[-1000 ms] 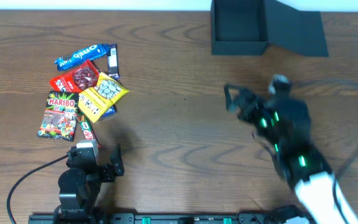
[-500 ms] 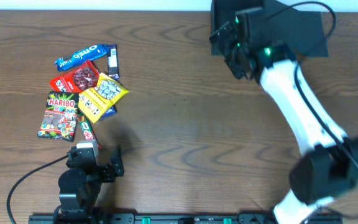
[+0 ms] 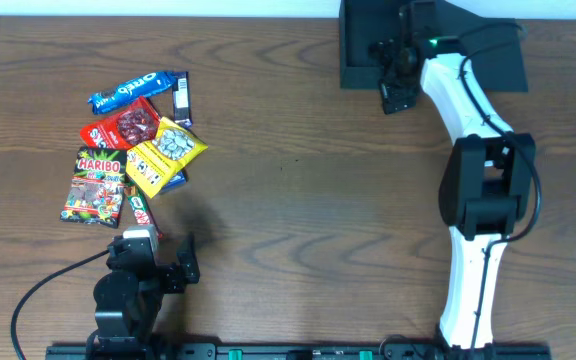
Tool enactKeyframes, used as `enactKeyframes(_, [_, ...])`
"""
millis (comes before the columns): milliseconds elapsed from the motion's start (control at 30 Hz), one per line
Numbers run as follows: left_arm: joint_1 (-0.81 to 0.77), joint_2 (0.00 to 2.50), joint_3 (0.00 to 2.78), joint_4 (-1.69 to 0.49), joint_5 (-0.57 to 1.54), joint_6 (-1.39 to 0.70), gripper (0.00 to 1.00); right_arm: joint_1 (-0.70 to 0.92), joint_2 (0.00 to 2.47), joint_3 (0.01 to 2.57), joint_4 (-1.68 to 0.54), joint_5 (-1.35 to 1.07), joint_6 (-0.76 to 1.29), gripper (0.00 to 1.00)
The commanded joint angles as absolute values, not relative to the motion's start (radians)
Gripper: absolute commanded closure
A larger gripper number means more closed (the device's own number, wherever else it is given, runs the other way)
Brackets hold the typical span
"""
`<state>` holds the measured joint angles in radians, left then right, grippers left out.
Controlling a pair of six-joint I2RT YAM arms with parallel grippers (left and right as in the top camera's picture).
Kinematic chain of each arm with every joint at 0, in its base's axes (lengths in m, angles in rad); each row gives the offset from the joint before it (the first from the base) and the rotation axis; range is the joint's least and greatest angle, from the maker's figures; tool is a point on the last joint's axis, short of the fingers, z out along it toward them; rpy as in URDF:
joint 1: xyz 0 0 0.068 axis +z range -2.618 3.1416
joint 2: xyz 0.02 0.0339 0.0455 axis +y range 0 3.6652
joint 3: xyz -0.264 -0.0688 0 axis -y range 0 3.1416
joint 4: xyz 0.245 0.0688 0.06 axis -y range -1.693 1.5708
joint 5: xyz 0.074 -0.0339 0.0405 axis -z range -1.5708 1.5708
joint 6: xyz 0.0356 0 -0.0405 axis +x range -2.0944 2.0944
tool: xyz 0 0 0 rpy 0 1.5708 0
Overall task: Pack container
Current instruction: 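Reach the right gripper up to the black box lid, then drag the black box toward the table center with the right gripper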
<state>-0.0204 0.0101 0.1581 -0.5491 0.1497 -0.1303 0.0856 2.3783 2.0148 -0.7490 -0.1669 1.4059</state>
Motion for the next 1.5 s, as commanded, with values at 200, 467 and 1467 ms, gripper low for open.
enactKeyframes(200, [-0.015, 0.004, 0.147, -0.545, 0.146, -0.120, 0.05, 0.031, 2.436, 2.047, -0.691, -0.192, 1.435, 0.23])
enactKeyframes(467, [-0.015, 0.004, 0.147, -0.545, 0.146, -0.120, 0.05, 0.030, 2.440, 2.047, -0.709, -0.197, 1.366, 0.46])
enactKeyframes(1467, [-0.015, 0.004, 0.147, -0.545, 0.146, -0.120, 0.05, 0.162, 2.338, 2.051, -1.306, -0.031, 0.677, 0.93])
